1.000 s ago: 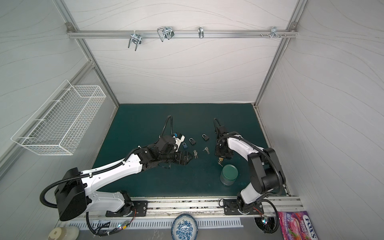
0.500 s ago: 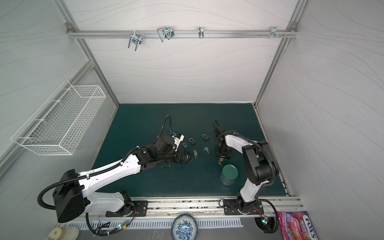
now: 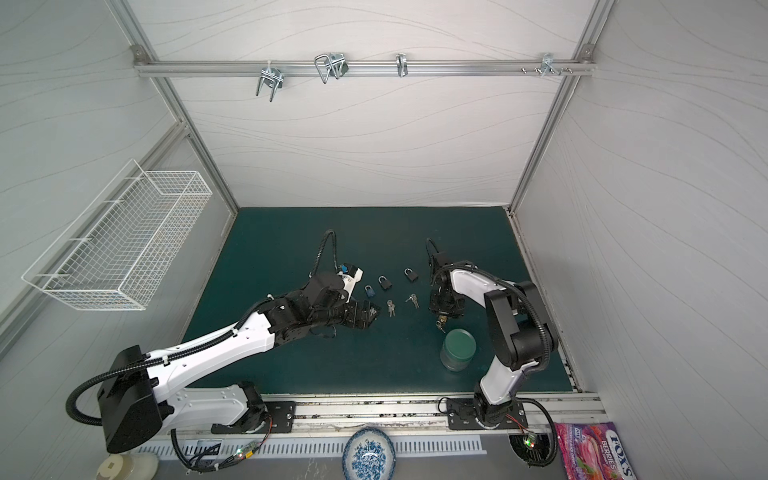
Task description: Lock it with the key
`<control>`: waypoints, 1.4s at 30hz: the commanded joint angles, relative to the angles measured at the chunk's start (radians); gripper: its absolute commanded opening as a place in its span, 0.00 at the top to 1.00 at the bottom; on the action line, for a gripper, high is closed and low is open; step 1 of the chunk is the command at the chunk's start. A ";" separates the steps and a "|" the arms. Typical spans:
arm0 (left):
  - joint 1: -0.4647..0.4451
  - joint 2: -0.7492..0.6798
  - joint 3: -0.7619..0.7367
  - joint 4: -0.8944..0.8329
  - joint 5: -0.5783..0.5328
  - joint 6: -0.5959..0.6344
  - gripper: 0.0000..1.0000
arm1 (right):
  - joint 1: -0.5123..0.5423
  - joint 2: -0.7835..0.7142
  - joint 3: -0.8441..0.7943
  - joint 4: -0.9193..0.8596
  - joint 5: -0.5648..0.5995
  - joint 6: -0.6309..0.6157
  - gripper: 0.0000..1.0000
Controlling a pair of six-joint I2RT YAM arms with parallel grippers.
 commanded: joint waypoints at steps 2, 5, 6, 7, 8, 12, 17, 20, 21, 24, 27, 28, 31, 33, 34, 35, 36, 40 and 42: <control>-0.003 -0.026 0.006 -0.007 -0.045 -0.002 0.10 | 0.008 -0.029 -0.032 0.009 0.004 0.012 0.65; -0.003 -0.022 0.006 -0.002 -0.054 -0.009 0.11 | 0.021 -0.069 -0.031 0.008 0.019 0.016 0.68; -0.003 -0.020 0.008 -0.001 -0.058 -0.012 0.11 | 0.023 -0.079 -0.027 0.005 0.018 0.016 0.69; -0.004 -0.020 0.008 -0.002 -0.059 -0.016 0.11 | 0.026 -0.089 -0.023 -0.002 0.019 0.018 0.69; -0.003 -0.020 0.008 -0.001 -0.060 -0.021 0.11 | 0.030 -0.101 -0.016 -0.009 0.020 0.018 0.69; -0.004 -0.020 0.009 0.000 -0.064 -0.028 0.11 | 0.053 -0.147 0.011 -0.042 0.031 0.018 0.70; -0.002 -0.007 0.013 0.001 -0.063 -0.031 0.11 | 0.060 -0.172 0.028 -0.065 0.069 0.009 0.70; -0.001 -0.002 0.017 0.004 -0.056 -0.032 0.11 | 0.051 -0.147 0.026 -0.068 0.089 -0.011 0.67; -0.001 -0.001 0.019 0.004 -0.049 -0.027 0.11 | 0.044 -0.135 0.023 -0.068 0.078 -0.021 0.65; -0.001 0.012 0.026 0.028 0.014 -0.004 0.11 | 0.033 -0.094 0.016 -0.067 0.059 -0.055 0.59; -0.004 0.042 0.046 0.038 0.095 0.027 0.11 | 0.032 -0.058 0.016 -0.067 0.033 -0.065 0.56; -0.010 0.050 0.050 0.043 0.112 0.030 0.11 | 0.031 -0.049 0.018 -0.069 0.027 -0.062 0.55; -0.021 0.065 0.060 0.043 0.120 0.033 0.12 | 0.031 -0.032 0.017 -0.079 0.026 -0.053 0.51; -0.020 0.067 0.055 0.047 0.118 0.032 0.12 | 0.032 -0.024 0.010 -0.081 0.026 -0.050 0.48; -0.020 0.064 0.051 0.048 0.114 0.032 0.12 | 0.031 -0.018 0.004 -0.077 0.026 -0.049 0.48; -0.021 0.063 0.049 0.049 0.111 0.032 0.12 | 0.031 -0.013 -0.002 -0.072 0.023 -0.049 0.48; -0.020 0.060 0.047 0.050 0.109 0.030 0.12 | 0.030 -0.006 -0.004 -0.069 0.016 -0.048 0.48; -0.020 0.053 0.045 0.045 0.104 0.030 0.12 | 0.029 0.021 -0.003 -0.047 0.003 -0.045 0.52; -0.021 0.047 0.043 0.041 0.103 0.032 0.12 | 0.027 0.037 -0.002 -0.038 0.011 -0.046 0.54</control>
